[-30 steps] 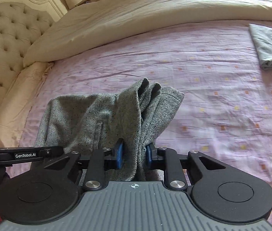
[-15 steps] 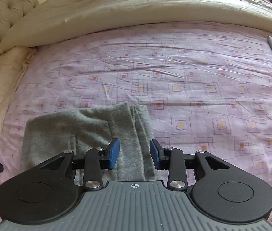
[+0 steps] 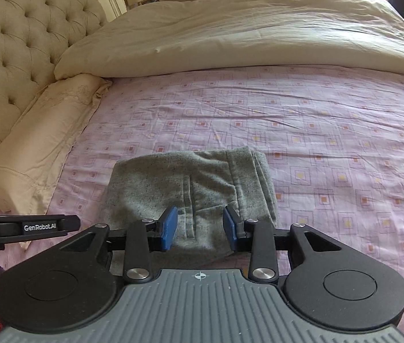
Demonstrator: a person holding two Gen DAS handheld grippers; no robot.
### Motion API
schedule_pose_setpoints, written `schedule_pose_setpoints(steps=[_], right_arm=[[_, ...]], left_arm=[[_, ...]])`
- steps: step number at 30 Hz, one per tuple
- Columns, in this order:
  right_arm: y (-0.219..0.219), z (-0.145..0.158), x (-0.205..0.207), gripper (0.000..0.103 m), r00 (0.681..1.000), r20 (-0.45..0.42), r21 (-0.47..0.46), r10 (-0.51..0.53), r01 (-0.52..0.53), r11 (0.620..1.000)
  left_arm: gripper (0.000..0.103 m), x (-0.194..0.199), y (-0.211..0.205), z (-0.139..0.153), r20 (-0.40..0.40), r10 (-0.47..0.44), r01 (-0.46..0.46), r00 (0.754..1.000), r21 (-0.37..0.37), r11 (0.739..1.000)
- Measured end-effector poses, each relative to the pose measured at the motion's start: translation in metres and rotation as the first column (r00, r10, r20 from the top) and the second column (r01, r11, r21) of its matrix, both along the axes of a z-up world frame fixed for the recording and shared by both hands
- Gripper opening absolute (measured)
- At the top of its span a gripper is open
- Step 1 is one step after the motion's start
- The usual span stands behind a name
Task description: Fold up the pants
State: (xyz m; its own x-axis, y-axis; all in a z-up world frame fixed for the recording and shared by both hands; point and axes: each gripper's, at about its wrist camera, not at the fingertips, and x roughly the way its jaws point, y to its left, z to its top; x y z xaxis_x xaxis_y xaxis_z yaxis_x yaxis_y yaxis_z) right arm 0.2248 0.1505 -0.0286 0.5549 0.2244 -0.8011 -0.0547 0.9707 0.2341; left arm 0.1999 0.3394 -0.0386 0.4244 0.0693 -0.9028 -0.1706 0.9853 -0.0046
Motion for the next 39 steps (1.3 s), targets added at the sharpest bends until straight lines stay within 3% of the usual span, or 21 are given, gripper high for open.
schedule_pose_setpoints(steps=[6,14,39], right_arm=[[0.004,0.011,-0.019,0.035,1.0,0.014,0.023,0.011,-0.011,1.0],[0.004,0.02,-0.029,0.035,0.997,0.038,-0.008,0.066,-0.065,0.998],[-0.015,0.033,-0.044,0.035,0.995,0.06,0.017,0.078,-0.08,0.997]], left_arm=[[0.057,-0.019,-0.014,0.014,0.021,-0.027,0.027,0.999,0.011,1.0],[0.057,-0.035,-0.021,0.025,0.032,0.016,-0.017,0.999,0.028,0.999],[0.057,-0.054,-0.042,0.029,0.017,0.007,-0.008,1.0,0.049,0.999]])
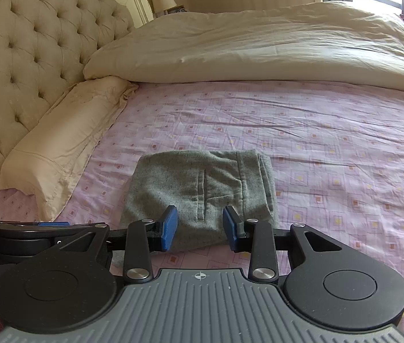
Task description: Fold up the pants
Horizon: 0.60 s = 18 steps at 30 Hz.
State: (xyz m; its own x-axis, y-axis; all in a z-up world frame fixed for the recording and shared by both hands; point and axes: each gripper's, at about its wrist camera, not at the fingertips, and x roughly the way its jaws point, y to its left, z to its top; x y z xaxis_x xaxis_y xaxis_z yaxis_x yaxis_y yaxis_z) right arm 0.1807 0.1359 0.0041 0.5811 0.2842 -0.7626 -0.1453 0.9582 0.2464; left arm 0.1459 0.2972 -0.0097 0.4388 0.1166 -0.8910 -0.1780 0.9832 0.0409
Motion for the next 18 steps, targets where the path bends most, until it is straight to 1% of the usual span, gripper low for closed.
schedule_pose_setpoints(steps=[12,18], right_arm=[[0.0028,-0.0011,-0.0054,0.035,1.0,-0.007,0.008,-0.004,0.004,1.0],[0.0048,-0.0009,-0.0059,0.035,1.0,-0.008,0.011,-0.005,0.005,1.0]], left_arm=[[0.057,-0.0038,0.0035,-0.0046,-0.018,-0.007,0.006,1.0,-0.006,1.0],[0.057,-0.004,0.0044,-0.0039,-0.013,-0.004,0.004,1.0,-0.004,1.0]])
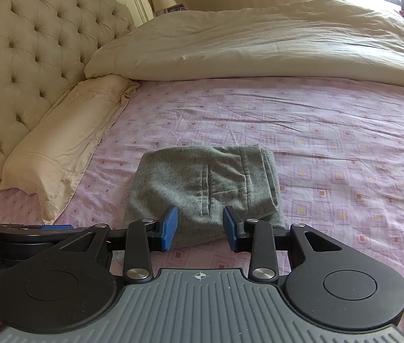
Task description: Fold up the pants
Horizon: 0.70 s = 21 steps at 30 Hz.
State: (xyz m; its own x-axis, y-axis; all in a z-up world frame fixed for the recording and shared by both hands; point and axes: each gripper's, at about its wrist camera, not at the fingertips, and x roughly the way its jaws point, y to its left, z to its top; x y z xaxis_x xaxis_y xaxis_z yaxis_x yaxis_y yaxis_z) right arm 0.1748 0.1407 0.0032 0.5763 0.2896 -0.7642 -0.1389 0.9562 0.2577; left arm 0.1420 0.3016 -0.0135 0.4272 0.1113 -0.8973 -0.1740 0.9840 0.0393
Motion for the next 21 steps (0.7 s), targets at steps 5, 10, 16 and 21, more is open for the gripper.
schedule_pose_setpoints(steps=[5,10,16,21], right_arm=[[0.0001,-0.0003,-0.0001,0.035,1.0,-0.001,-0.001,-0.004,0.004,1.0],[-0.0006,-0.0012,-0.0005,0.035,1.0,-0.006,-0.003,-0.007,0.007,1.0],[-0.0035,-0.0018,-0.0015,0.035,1.0,-0.012,-0.003,-0.014,0.014,1.0],[-0.0032,-0.0026,-0.0023,0.035,1.0,-0.017,0.0,-0.018,0.018,1.0]], left_arm=[[0.057,0.0004,-0.0004,-0.0001,0.0,-0.001,0.001,1.0,-0.002,1.0],[0.057,0.0025,-0.003,-0.0011,-0.003,-0.008,0.008,1.0,-0.009,1.0],[0.057,0.0035,-0.0072,-0.0016,-0.006,-0.022,0.022,1.0,-0.01,1.0],[0.057,0.0032,-0.0071,-0.0027,-0.013,-0.03,0.03,0.999,-0.011,1.0]])
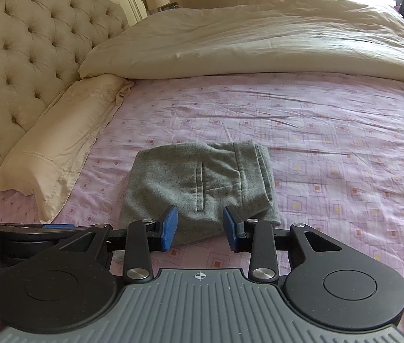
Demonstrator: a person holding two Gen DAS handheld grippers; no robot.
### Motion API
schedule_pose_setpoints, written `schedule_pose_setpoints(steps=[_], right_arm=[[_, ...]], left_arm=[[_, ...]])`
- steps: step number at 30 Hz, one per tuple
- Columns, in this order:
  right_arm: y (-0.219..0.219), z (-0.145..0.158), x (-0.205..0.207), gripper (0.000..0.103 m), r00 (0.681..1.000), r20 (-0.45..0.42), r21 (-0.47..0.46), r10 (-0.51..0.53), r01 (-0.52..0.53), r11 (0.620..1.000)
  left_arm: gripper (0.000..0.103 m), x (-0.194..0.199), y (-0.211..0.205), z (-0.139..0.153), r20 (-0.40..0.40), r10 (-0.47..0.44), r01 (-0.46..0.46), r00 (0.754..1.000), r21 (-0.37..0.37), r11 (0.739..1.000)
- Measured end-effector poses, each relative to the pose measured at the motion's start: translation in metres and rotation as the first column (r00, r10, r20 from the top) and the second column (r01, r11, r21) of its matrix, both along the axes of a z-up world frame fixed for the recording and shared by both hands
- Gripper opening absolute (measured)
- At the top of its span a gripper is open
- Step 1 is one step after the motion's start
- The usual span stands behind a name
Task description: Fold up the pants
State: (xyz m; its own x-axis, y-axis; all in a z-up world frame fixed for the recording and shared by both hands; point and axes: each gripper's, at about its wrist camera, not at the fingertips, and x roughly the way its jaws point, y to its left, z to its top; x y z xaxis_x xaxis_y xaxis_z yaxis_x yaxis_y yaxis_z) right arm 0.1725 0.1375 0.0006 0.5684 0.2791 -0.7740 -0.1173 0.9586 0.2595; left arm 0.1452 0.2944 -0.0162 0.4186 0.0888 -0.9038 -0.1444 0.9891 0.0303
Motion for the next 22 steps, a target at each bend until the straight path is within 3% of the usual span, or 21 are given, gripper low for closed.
schedule_pose_setpoints(steps=[22], right_arm=[[0.0094,-0.0016,0.0007,0.035,1.0,-0.011,0.003,0.001,-0.001,1.0]], left_arm=[[0.057,-0.0007,0.004,-0.0026,0.004,-0.002,0.002,1.0,0.007,1.0]])
